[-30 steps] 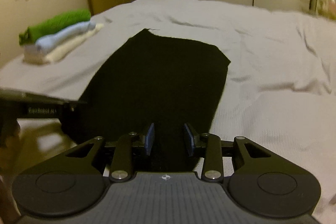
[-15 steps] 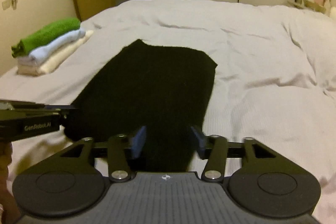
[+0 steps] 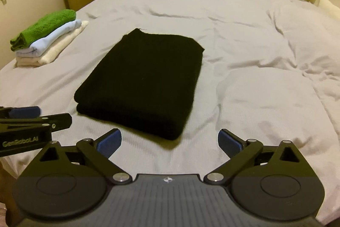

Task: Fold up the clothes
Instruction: 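Open both grippers and withdraw from the folded black garment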

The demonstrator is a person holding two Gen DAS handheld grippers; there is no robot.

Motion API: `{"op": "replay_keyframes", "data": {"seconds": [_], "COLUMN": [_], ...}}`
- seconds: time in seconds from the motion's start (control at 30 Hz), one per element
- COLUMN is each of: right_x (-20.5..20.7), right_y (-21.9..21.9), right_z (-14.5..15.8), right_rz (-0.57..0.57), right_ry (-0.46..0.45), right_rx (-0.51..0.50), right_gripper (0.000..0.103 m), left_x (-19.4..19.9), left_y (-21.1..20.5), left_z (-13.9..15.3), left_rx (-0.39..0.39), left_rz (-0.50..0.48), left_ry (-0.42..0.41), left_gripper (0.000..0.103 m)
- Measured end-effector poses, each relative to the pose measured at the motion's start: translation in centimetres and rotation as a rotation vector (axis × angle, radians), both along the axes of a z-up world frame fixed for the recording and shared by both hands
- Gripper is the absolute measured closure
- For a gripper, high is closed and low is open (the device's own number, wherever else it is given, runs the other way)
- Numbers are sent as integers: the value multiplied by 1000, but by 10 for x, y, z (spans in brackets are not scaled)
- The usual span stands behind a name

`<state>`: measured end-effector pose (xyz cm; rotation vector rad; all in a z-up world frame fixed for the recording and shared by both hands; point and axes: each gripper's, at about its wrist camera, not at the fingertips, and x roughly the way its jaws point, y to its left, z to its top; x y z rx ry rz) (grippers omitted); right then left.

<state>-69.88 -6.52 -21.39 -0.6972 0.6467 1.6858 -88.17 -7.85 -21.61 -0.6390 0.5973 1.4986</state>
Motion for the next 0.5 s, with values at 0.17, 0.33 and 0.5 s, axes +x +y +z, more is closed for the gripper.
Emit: {"op": "replay_keyframes", "data": {"seconds": [0.17, 0.33, 0.5], "right_x": [11, 24, 42], "right_y": [-19, -34, -47], "right_z": [8, 15, 21], "right_rz": [-10, -20, -24], "right_ry": [13, 31, 83], "right_rx": [17, 40, 49], "right_gripper": [3, 2, 2], "left_x": [17, 36, 52], "left_y": [-21, -39, -59], "left_z": [12, 24, 39], "left_rx": [12, 29, 64], "left_rz": [2, 16, 24], "left_ry": [50, 110, 142], "left_gripper": [28, 15, 6]}}
